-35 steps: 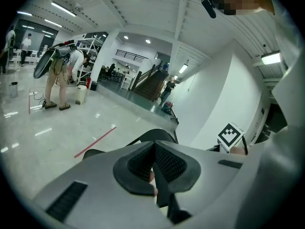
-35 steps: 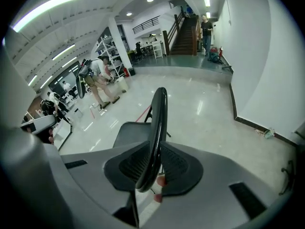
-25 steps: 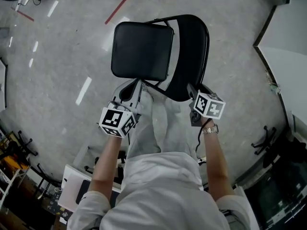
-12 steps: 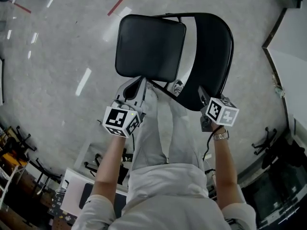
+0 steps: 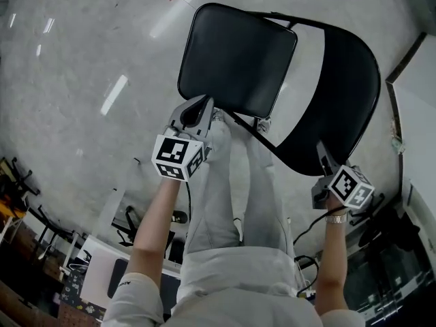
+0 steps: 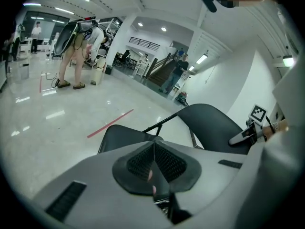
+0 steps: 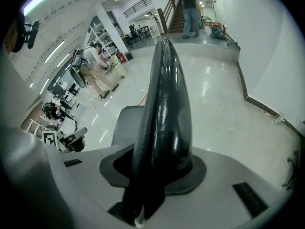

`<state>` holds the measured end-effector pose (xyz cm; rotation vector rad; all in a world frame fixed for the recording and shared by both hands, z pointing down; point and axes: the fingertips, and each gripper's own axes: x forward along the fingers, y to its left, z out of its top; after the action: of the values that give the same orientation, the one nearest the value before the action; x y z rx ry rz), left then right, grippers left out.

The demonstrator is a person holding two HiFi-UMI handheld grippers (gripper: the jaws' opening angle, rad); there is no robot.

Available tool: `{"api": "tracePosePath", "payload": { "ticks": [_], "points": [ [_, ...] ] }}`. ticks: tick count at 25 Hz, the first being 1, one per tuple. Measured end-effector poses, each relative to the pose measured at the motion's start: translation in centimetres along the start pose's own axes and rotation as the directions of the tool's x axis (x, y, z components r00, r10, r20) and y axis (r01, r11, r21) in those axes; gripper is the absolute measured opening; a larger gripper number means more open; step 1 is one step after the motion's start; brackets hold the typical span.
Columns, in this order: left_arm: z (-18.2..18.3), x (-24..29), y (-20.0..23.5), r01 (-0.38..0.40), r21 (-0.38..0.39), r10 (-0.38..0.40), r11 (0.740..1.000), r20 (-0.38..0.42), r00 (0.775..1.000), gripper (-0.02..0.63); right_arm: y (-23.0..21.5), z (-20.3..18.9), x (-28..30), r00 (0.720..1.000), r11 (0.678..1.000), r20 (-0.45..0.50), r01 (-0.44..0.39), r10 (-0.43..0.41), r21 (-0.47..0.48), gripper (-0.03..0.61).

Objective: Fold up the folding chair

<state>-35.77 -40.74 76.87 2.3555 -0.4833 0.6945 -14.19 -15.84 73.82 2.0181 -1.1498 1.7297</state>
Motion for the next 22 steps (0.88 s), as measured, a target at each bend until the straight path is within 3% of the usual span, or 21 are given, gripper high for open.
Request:
{"api": "tracePosePath", "payload": {
  "ticks": [8, 9, 11, 14, 22],
  "points": [
    [-4.6, 2.4, 8.0, -0.016, -0.071, 0.012, 0.997, -0.064, 0.998, 0.015, 0.2, -0.1, -0.1, 1.000, 1.000, -0.013, 0.001, 0.000, 0.010, 0.144],
    [-5.3, 3.0, 8.7, -0.005, -0.073, 0.000, 0.997, -0.075, 0.997, 0.029, 0.2, 0.0, 0.0, 1.000, 1.000, -0.012, -0.005, 0.005, 0.008, 0.144],
    [-6.4, 4.1, 9.9, 0.043, -0.091, -0.051, 0.995, -0.085, 0.995, 0.118, 0.2, 0.0, 0.1, 1.000, 1.000, -0.011, -0.013, 0.013, 0.007, 0.144],
    [-7.7, 5.5, 11.7, 0.114, -0.130, -0.125, 0.985, -0.082, 0.989, 0.179, 0.0, -0.1, 0.3, 1.000, 1.000, -0.018, -0.003, 0.004, 0.023, 0.144],
    [-10.1, 8.0, 17.8, 0.130, -0.129, -0.150, 0.983, -0.156, 0.976, 0.306, 0.0, -0.4, 0.2, 0.999, 0.998, -0.040, 0.008, -0.005, 0.065, 0.146]
  ]
}}
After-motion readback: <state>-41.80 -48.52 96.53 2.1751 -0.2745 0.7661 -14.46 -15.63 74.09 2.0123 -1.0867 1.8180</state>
